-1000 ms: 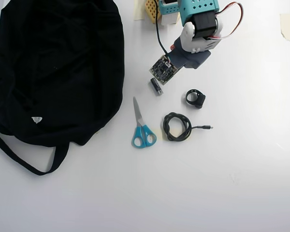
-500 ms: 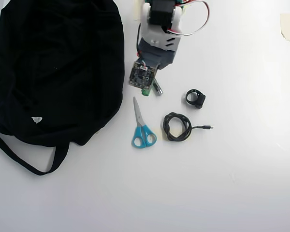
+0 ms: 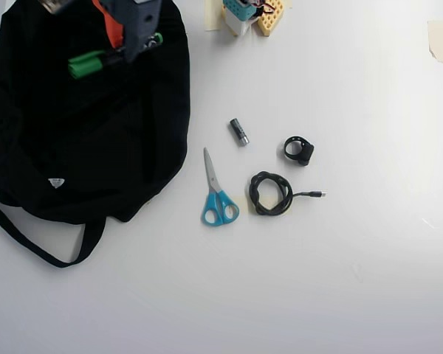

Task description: Put the green marker into the black bag

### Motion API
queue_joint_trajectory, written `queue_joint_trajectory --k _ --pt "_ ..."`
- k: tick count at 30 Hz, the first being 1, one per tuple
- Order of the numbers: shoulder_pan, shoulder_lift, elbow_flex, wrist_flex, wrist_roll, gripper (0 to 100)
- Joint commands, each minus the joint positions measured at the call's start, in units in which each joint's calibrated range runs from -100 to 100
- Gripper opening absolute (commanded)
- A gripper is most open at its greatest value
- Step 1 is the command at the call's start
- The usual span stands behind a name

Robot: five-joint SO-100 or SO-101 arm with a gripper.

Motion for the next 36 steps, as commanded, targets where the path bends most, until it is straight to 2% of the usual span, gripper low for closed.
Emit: queue_joint_trajectory --k 1,5,8,10,11,13,15,19,22,24,26,27,29,33,36 --pt "6.14 4.94 -1.98 -5.62 -1.41 2" --pt "7.18 25.52 -2.88 -16.90 -2.82 2" --pt "8.53 36.64 -2.61 -17.76 -4.76 2" --pt "9.05 36.97 -2.88 -18.36 -6.02 3" --pt "8.53 36.64 -2.96 -18.28 -5.92 8" --pt "7.33 36.14 -3.05 -17.67 -6.81 30" --pt "6.59 29.83 -2.96 -17.42 -8.38 36" --pt "3.00 9.59 -2.07 -9.23 -8.38 36" --pt "-10.32 3.20 -2.07 -2.77 -8.38 36" --pt "-20.56 2.70 -2.16 -2.77 -8.38 22" --pt "-30.51 -0.29 -2.88 -2.77 -8.54 2" --pt "-34.70 -5.44 -1.80 -2.77 -8.96 3" --pt "-38.89 -13.15 4.04 -2.77 -13.26 2" --pt "-40.09 -25.52 18.78 -1.22 -11.84 2" --pt "-40.98 -32.90 30.10 -7.17 -10.16 2"
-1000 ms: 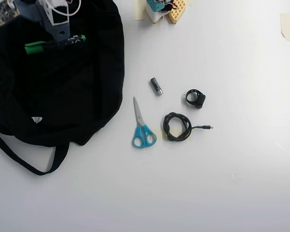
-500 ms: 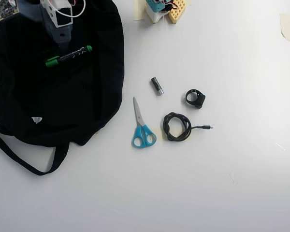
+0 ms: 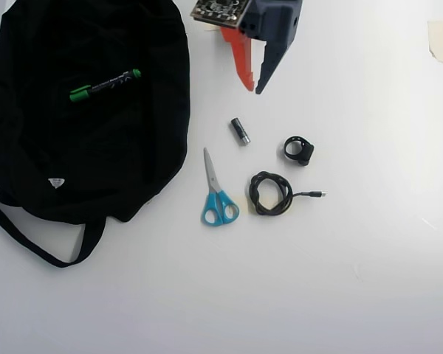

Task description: Put the green marker into the black bag

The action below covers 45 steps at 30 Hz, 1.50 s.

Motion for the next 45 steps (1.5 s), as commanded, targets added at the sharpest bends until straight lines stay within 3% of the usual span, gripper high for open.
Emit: queue_joint_trajectory --k 1,11,23,30,45 --pt "-1.24 -13.81 19.10 -7.95 2.50 2" --pt "-1.99 -40.61 61.78 -26.21 9.10 2" --pt "-7.30 -70.41 94.85 -26.29 9.05 2" --pt "-7.30 -75.38 102.03 -23.97 9.05 2" --pt "-6.78 -76.21 102.03 -21.21 9.05 2"
